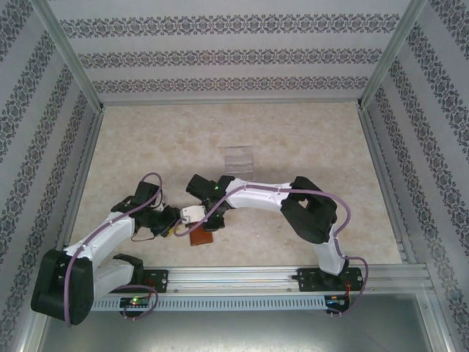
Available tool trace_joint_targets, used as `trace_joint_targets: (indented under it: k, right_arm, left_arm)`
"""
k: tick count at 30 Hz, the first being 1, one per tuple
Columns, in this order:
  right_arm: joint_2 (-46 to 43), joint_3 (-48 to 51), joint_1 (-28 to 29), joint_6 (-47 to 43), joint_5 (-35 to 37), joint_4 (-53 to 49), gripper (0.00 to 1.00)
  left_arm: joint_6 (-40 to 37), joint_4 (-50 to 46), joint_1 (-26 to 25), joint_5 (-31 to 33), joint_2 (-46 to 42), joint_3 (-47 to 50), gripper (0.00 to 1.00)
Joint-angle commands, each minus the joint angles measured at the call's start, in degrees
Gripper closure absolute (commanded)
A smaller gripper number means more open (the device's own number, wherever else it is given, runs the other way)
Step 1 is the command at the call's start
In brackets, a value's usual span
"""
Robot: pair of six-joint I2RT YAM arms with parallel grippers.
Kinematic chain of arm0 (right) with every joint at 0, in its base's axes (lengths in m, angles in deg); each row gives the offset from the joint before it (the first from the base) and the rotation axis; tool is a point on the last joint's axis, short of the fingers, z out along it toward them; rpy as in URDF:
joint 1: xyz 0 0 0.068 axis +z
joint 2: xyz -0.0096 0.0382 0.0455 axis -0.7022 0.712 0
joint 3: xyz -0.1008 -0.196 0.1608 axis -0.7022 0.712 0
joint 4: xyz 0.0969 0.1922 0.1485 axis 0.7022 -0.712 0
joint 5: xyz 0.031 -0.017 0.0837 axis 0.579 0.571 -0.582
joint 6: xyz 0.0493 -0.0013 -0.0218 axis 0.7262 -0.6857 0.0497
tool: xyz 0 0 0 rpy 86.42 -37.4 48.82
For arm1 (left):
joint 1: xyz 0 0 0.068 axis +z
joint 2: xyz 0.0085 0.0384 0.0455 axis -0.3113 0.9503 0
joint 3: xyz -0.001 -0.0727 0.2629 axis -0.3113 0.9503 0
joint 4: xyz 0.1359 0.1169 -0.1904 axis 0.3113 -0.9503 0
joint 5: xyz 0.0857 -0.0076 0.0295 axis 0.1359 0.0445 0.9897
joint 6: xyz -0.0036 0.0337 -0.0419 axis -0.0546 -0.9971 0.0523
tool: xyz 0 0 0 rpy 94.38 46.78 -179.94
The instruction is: Take the credit cards out of the card holder
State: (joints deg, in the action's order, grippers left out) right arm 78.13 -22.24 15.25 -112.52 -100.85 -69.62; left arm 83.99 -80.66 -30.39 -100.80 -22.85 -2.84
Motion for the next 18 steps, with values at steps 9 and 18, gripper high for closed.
trace_joint_targets:
  k: [9,18]
  right_arm:
    - [-5.2,5.48,0.45,2.29,0.01,7.62,0.77]
    - [-9.44,5.07,0.17,20.8,3.13,6.29,0.57]
  left_arm:
    - [1.68,5.64,0.0,-4.77,3.15,0.21,0.63]
    - [-0.06,-0.55,0.0,0.79,1.14,-2.03,0.63]
